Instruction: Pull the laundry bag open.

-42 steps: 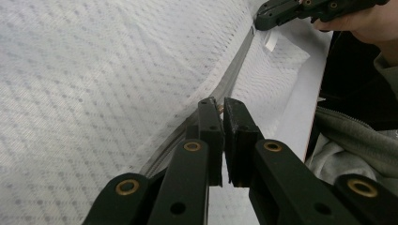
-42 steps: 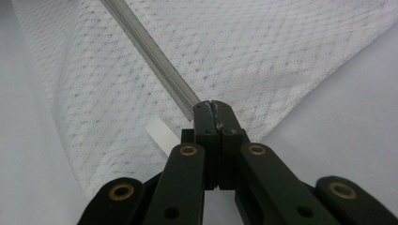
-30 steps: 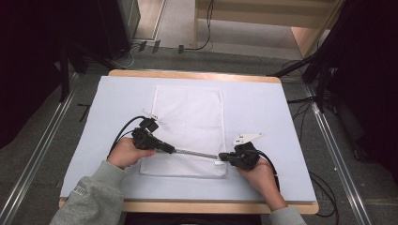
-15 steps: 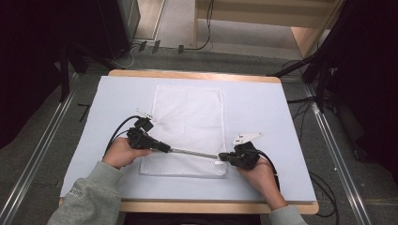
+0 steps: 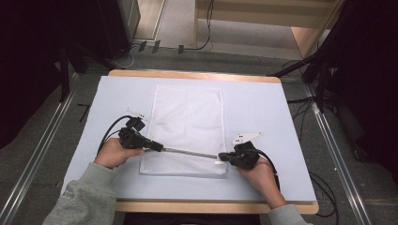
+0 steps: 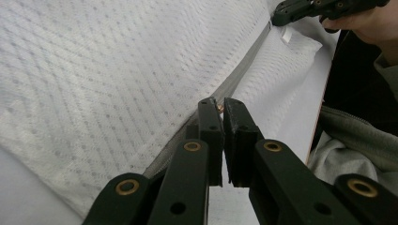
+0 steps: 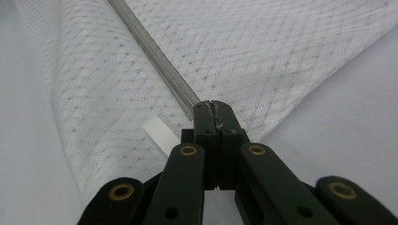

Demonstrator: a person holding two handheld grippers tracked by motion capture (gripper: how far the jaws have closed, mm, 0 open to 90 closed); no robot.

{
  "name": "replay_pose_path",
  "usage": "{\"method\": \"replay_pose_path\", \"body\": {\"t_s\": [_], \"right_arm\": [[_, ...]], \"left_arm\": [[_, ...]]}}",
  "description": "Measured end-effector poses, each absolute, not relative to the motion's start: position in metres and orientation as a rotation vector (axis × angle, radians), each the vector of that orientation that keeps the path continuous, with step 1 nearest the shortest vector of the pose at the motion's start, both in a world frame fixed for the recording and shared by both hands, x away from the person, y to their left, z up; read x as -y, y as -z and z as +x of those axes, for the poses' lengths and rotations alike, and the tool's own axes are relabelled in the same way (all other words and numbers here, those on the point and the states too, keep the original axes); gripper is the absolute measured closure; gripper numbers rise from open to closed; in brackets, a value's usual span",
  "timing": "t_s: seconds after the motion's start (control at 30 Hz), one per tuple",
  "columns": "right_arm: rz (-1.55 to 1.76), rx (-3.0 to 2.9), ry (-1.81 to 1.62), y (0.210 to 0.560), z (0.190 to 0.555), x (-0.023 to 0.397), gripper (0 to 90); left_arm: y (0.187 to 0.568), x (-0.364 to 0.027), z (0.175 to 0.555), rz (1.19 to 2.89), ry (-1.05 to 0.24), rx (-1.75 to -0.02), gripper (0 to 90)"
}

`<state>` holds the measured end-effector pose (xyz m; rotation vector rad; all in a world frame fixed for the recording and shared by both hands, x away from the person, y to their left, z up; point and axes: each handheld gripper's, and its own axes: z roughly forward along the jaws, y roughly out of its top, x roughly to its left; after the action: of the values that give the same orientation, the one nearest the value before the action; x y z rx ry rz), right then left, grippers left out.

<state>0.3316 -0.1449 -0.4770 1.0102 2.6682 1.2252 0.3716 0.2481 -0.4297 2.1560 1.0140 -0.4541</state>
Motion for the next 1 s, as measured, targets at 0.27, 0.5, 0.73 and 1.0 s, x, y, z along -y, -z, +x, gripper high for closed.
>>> {"method": "replay_pose_path", "body": {"t_s": [0.27, 0.5, 0.73, 1.0], "right_arm": [[1.009, -2.668, -1.228, 0.477, 0.331, 0.145, 90.0], [1.012, -2.672, -1.229, 0.477, 0.332, 0.145, 90.0], [1.008, -2.671, -1.231, 0.477, 0.332, 0.145, 90.0], [1.010, -2.675, -1.232, 0.477, 0.332, 0.145, 90.0]], "left_arm": [[0.430, -0.249, 0.371, 2.168, 0.449, -1.008, 87.9], [0.430, -0.262, 0.371, 2.156, 0.448, -1.032, 87.9], [0.431, -0.280, 0.369, 2.133, 0.439, -1.067, 87.9], [0.434, -0.305, 0.366, 2.098, 0.428, -1.128, 87.9]]}}
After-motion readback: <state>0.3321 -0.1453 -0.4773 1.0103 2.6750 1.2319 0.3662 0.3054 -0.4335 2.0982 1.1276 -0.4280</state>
